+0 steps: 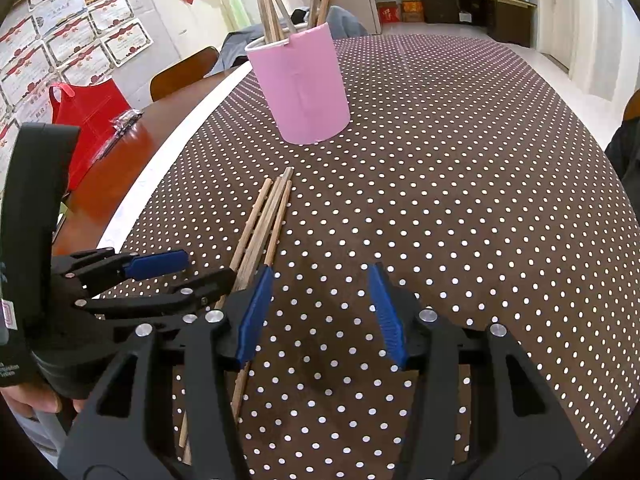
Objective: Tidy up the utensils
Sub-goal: 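Lower both tools to the pile and grasp one stick each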
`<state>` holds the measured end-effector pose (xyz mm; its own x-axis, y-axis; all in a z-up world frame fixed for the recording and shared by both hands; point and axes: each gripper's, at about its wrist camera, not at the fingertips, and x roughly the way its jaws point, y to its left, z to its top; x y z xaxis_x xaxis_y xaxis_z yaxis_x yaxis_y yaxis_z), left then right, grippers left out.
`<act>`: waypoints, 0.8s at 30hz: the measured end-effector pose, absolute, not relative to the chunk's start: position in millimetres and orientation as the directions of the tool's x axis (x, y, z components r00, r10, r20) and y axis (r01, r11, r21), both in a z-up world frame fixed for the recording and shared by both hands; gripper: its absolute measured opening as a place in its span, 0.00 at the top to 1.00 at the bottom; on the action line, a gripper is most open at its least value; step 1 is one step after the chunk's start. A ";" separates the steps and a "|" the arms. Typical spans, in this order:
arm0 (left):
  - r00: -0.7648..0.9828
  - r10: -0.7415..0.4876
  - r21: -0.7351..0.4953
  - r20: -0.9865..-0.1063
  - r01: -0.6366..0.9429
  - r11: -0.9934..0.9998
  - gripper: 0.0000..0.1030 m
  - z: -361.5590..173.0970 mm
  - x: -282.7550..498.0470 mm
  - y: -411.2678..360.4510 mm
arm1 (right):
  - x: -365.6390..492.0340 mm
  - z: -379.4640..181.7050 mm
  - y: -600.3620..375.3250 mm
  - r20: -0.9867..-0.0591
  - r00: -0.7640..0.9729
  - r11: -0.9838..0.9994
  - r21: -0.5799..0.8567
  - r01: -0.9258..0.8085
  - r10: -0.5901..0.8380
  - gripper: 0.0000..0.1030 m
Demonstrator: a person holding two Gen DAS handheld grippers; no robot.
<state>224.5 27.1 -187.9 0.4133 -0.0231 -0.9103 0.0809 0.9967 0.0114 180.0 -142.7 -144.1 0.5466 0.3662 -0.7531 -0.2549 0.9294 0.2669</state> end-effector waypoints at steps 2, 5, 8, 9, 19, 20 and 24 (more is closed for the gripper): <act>0.422 -0.001 0.035 -0.906 0.079 0.996 0.49 -189.4 227.1 24.1 | 181.2 -144.7 -144.5 -0.755 0.542 0.928 0.271 -0.254 0.369 0.51; 0.431 -0.014 0.014 -0.902 0.062 0.998 0.52 -189.3 230.3 28.7 | 181.2 -144.9 -145.5 -0.760 0.537 0.929 0.263 -0.259 0.365 0.51; 0.440 0.001 0.018 -0.898 0.034 0.999 0.73 -188.6 235.8 36.5 | 184.3 -145.1 -143.5 -0.777 0.518 0.930 0.250 -0.268 0.358 0.51; 0.438 -0.001 0.010 -0.899 0.022 1.000 0.80 -188.1 237.0 40.7 | 186.0 -145.1 -142.1 -0.781 0.514 0.931 0.245 -0.272 0.356 0.51; 0.439 -0.083 -0.102 -0.894 -0.021 0.995 0.94 -188.6 242.5 64.5 | 205.5 -151.4 -107.2 -0.861 0.408 0.934 0.184 -0.308 0.304 0.51; 0.440 -0.096 -0.117 -0.893 -0.021 0.993 0.94 -189.0 241.6 65.4 | 205.7 -151.5 -105.2 -0.865 0.407 0.935 0.172 -0.309 0.293 0.51; 0.451 -0.121 -0.147 -0.884 -0.022 0.989 0.94 -187.7 239.4 69.0 | 211.6 -150.9 -93.5 -0.887 0.391 0.941 0.121 -0.317 0.246 0.52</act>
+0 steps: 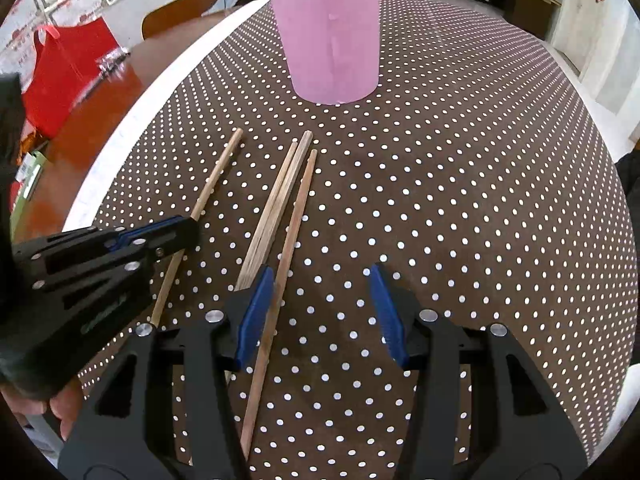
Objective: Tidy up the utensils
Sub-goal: 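Lower both tools to the pile and grasp one stick each, then lift the held sticks upright over the pink cup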
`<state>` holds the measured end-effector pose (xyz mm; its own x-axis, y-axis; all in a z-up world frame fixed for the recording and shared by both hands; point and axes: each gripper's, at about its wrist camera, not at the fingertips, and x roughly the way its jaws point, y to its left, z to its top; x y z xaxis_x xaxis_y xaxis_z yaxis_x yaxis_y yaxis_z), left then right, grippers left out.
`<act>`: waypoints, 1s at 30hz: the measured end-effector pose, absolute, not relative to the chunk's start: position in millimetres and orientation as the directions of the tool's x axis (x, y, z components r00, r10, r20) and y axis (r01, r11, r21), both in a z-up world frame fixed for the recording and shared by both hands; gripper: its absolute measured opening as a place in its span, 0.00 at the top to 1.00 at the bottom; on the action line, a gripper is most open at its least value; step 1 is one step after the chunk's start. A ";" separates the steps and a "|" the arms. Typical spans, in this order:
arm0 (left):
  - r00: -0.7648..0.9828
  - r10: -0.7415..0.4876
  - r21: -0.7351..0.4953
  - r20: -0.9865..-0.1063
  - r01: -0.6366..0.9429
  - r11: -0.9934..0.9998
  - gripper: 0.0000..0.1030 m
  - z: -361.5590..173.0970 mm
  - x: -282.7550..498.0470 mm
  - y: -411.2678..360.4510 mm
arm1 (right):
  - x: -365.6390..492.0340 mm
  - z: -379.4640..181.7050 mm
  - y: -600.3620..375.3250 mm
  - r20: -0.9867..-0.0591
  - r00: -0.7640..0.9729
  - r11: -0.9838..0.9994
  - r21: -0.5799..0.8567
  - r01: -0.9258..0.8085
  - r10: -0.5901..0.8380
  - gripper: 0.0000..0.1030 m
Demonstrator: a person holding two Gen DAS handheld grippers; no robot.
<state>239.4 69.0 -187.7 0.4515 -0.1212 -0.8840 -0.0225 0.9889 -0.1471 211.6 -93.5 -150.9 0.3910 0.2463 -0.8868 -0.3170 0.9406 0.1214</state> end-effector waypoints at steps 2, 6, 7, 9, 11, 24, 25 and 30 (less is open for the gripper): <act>0.460 -0.128 -0.155 -0.879 -0.021 0.988 0.94 -185.6 236.5 67.7 | 212.4 -151.3 -84.3 -0.897 0.391 0.941 0.074 -0.329 0.207 0.52; 0.475 -0.131 -0.161 -0.870 -0.023 0.987 0.94 -180.8 234.8 68.9 | 213.4 -154.1 -69.2 -0.901 0.407 0.934 -0.007 -0.357 0.149 0.66; 0.481 -0.134 -0.165 -0.867 -0.024 0.986 0.94 -177.9 235.2 70.3 | 213.6 -154.1 -67.7 -0.899 0.406 0.930 0.004 -0.368 0.165 0.72; 0.494 -0.143 -0.174 -0.858 -0.019 0.985 0.94 -173.3 233.1 71.5 | 213.6 -154.0 -66.5 -0.896 0.411 0.929 0.006 -0.371 0.170 0.80; 0.508 -0.151 -0.182 -0.848 -0.013 0.983 0.94 -169.7 229.1 71.9 | 214.0 -154.1 -69.6 -0.893 0.412 0.930 0.021 -0.368 0.183 0.89; 0.669 -0.247 -0.266 -0.701 0.076 0.961 0.94 -116.7 214.9 55.9 | 208.8 -126.8 -126.5 -0.775 0.482 0.903 0.266 -0.339 0.409 0.94; 0.684 -0.260 -0.279 -0.681 0.085 0.957 0.94 -112.5 214.1 55.5 | 206.7 -118.6 -131.3 -0.748 0.505 0.895 0.284 -0.344 0.431 0.94; 0.781 -0.297 -0.296 -0.549 0.150 0.943 0.94 -81.8 214.6 49.9 | 200.0 -81.1 -145.5 -0.621 0.606 0.868 0.338 -0.364 0.497 0.94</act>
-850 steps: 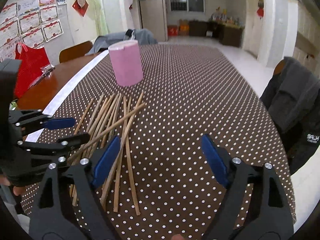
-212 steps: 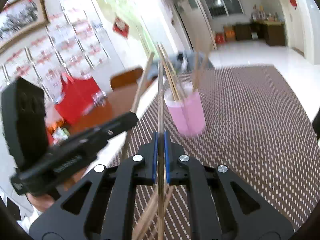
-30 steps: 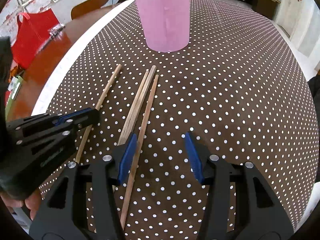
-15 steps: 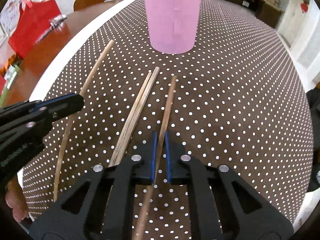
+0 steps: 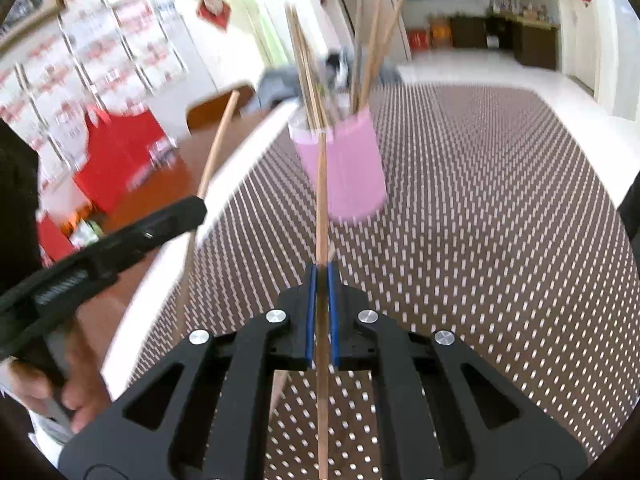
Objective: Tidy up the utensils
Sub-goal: 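Lift the held sticks upright over the pink cup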
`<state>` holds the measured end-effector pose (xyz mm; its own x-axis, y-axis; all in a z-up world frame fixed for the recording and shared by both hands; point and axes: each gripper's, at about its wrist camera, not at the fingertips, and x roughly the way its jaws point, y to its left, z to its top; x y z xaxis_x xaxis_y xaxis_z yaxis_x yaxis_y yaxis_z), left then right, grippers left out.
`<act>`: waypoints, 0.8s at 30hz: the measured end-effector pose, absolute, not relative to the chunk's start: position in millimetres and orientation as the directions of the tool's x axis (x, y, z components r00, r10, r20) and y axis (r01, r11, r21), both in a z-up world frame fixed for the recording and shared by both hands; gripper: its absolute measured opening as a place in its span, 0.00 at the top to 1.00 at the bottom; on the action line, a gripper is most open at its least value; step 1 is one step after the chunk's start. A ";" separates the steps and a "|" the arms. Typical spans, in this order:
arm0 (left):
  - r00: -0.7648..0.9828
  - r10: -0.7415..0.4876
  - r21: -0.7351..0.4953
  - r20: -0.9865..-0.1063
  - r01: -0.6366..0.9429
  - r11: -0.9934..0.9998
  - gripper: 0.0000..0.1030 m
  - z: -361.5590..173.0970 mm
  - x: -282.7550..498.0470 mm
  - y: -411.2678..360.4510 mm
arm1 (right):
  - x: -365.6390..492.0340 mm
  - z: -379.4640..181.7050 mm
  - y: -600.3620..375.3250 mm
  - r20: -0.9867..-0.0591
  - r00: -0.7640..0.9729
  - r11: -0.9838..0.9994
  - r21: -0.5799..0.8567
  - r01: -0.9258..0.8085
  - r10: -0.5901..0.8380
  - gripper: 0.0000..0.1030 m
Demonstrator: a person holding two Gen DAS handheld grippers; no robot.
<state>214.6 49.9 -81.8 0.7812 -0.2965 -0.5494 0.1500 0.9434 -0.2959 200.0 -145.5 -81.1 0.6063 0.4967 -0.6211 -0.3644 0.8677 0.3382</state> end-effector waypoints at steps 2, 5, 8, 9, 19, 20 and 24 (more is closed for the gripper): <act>0.810 -0.305 -0.295 -0.501 0.172 0.940 0.94 -72.4 215.5 48.4 | 200.6 -63.9 -149.7 -0.560 0.645 0.854 0.356 -0.379 0.520 0.94; 0.854 -0.317 -0.295 -0.411 0.205 0.933 0.94 -57.3 220.4 46.8 | 203.2 -42.5 -156.0 -0.491 0.685 0.841 0.363 -0.401 0.538 0.94; 0.898 -0.314 -0.275 -0.309 0.232 0.933 0.94 -43.7 228.3 44.4 | 203.6 -24.5 -163.4 -0.419 0.720 0.829 0.368 -0.422 0.553 0.94; 0.910 -0.314 -0.270 -0.271 0.241 0.932 0.94 -39.3 233.1 43.1 | 207.8 -19.6 -163.7 -0.402 0.728 0.826 0.369 -0.426 0.555 0.94; 0.968 -0.250 -0.233 -0.039 0.234 0.944 0.94 -22.6 274.5 35.2 | 247.0 11.8 -154.1 -0.186 0.860 0.854 0.331 -0.401 0.476 0.94; 0.969 -0.244 -0.234 -0.028 0.231 0.944 0.94 -22.4 279.4 35.6 | 250.4 12.9 -152.9 -0.167 0.868 0.856 0.329 -0.399 0.468 0.94; 0.975 -0.222 -0.239 0.019 0.220 0.946 0.94 -24.5 301.2 38.1 | 265.6 15.1 -147.2 -0.080 0.906 0.875 0.308 -0.375 0.416 0.94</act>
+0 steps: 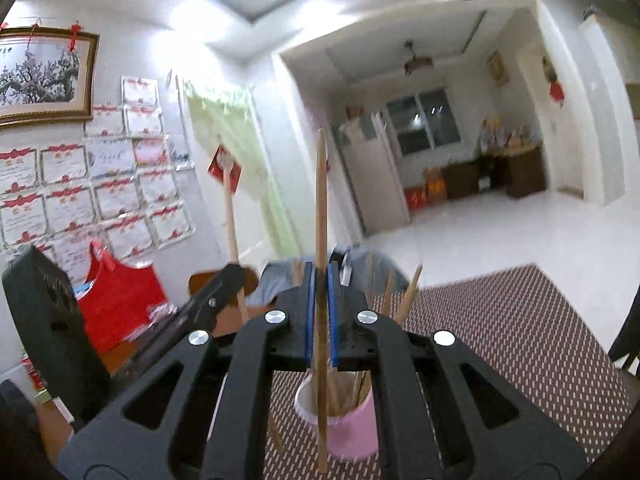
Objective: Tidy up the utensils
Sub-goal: 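Lift the held sticks upright over the pink cup, then lower the sticks into the pink cup and open both tools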
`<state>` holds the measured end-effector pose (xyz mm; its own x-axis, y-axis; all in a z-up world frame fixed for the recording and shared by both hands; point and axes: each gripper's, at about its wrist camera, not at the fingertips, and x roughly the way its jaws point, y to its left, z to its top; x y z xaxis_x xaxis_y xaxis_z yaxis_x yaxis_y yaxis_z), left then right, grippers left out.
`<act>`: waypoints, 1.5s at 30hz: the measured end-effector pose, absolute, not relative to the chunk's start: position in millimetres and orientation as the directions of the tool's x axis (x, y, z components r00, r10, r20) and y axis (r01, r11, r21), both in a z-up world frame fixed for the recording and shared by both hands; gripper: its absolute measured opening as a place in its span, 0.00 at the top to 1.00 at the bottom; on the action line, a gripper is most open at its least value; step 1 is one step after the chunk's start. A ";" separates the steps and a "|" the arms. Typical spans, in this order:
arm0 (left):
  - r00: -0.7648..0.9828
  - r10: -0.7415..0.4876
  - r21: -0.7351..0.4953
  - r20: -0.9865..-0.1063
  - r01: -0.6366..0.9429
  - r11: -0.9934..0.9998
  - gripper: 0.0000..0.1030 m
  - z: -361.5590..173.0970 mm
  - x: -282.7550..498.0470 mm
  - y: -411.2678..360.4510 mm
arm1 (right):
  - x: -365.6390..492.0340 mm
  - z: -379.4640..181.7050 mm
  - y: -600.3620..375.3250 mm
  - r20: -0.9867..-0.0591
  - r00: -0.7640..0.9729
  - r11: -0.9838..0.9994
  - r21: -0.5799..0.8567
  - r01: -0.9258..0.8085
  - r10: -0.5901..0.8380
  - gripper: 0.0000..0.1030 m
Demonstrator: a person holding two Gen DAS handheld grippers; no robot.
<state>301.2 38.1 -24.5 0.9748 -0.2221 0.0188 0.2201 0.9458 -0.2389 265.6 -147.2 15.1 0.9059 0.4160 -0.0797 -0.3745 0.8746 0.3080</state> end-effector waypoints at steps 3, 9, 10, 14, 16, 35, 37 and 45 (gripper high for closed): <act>0.976 -0.218 -0.245 0.025 0.218 0.945 0.94 -27.2 315.4 42.1 | 273.2 13.5 -145.3 -0.033 0.919 0.880 0.305 -0.364 0.392 0.94; 0.979 -0.201 -0.257 0.038 0.204 0.945 0.94 -37.0 339.5 48.2 | 289.2 3.9 -134.3 0.012 0.931 0.888 0.297 -0.351 0.364 0.94; 0.978 -0.203 -0.248 0.043 0.208 0.946 0.94 -38.7 342.5 47.6 | 292.1 1.1 -132.4 0.014 0.932 0.889 0.297 -0.349 0.361 0.94; 0.978 -0.204 -0.249 0.050 0.210 0.946 0.94 -47.7 351.4 47.3 | 298.2 -7.1 -131.5 0.017 0.933 0.885 0.309 -0.348 0.361 0.94; 0.979 -0.198 -0.237 0.042 0.202 0.950 0.94 -52.6 354.1 45.6 | 301.7 -10.3 -131.1 0.007 0.931 0.884 0.312 -0.348 0.364 0.94; 0.986 -0.096 -0.197 -0.139 0.068 0.978 0.68 -44.9 322.4 60.4 | 280.0 -7.6 -136.2 0.102 0.939 0.896 0.280 -0.345 0.330 0.94; 0.989 -0.064 -0.163 -0.137 0.041 0.986 0.68 -42.0 316.9 61.7 | 278.3 -8.6 -132.4 0.108 0.938 0.898 0.271 -0.346 0.328 0.94; 0.985 -0.022 -0.152 -0.171 -0.005 0.988 0.68 -43.9 321.9 70.9 | 279.9 -16.5 -119.2 0.097 0.942 0.915 0.227 -0.334 0.320 0.94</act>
